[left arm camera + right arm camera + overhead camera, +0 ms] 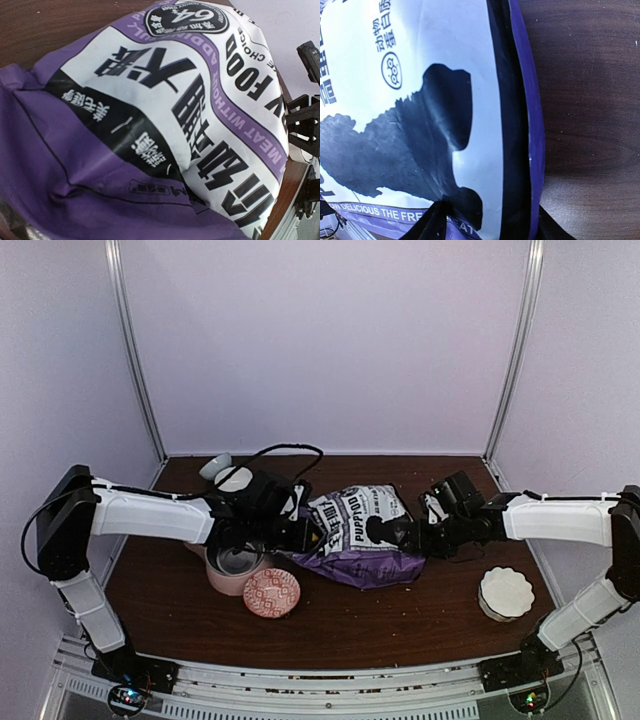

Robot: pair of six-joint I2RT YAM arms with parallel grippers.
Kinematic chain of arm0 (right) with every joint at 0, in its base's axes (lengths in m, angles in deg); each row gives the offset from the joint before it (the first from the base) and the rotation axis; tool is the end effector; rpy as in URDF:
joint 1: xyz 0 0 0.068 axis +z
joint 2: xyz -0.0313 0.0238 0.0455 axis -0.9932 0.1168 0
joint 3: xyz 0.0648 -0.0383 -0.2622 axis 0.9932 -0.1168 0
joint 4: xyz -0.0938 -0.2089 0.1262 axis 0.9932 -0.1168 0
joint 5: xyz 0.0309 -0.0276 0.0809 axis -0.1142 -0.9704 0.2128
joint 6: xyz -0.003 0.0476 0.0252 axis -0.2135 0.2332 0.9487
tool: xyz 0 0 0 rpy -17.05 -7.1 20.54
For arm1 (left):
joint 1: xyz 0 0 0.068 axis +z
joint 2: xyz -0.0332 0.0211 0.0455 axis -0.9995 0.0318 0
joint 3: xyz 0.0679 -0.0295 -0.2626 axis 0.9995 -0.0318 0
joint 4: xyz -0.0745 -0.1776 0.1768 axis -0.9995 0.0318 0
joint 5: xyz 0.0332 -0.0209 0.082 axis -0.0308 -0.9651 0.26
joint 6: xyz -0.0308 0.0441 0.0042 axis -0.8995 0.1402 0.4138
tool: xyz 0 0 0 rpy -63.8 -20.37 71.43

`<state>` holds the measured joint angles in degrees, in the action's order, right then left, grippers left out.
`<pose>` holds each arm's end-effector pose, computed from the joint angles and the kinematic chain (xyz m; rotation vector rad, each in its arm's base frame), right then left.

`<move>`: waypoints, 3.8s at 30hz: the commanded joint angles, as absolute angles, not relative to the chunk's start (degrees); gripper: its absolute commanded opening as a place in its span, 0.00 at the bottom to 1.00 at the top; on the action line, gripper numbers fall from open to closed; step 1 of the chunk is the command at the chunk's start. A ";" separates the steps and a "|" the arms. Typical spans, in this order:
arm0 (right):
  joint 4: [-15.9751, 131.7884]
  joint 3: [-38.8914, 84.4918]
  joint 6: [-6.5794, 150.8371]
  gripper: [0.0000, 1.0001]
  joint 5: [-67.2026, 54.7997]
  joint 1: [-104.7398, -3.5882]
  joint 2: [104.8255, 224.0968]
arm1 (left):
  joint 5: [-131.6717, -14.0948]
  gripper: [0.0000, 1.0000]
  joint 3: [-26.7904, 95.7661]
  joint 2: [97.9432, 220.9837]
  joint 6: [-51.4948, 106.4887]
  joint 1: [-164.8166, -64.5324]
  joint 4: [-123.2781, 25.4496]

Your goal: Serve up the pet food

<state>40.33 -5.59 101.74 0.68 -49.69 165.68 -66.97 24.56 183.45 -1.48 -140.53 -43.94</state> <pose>0.2322 0.1649 0.1966 -0.0469 2.6512 0.7816 0.2301 -0.3006 0.2033 0.2731 2.4174 -0.8564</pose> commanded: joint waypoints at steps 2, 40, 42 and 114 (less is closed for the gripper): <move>43.61 -6.09 102.69 0.54 5.74 -48.71 165.99 | -89.38 0.00 28.49 187.02 -1.01 -142.40 -56.08; 21.80 25.38 92.69 0.91 -13.85 -30.29 158.80 | -90.73 0.00 20.19 163.02 -5.82 -140.82 -60.73; 22.14 28.12 92.38 0.90 -14.09 -28.32 161.51 | -90.72 0.00 19.99 162.89 -5.67 -140.82 -60.70; 18.75 30.77 104.12 0.00 -34.16 -25.33 161.40 | -99.98 0.00 -2.31 154.27 -37.10 -132.85 -94.36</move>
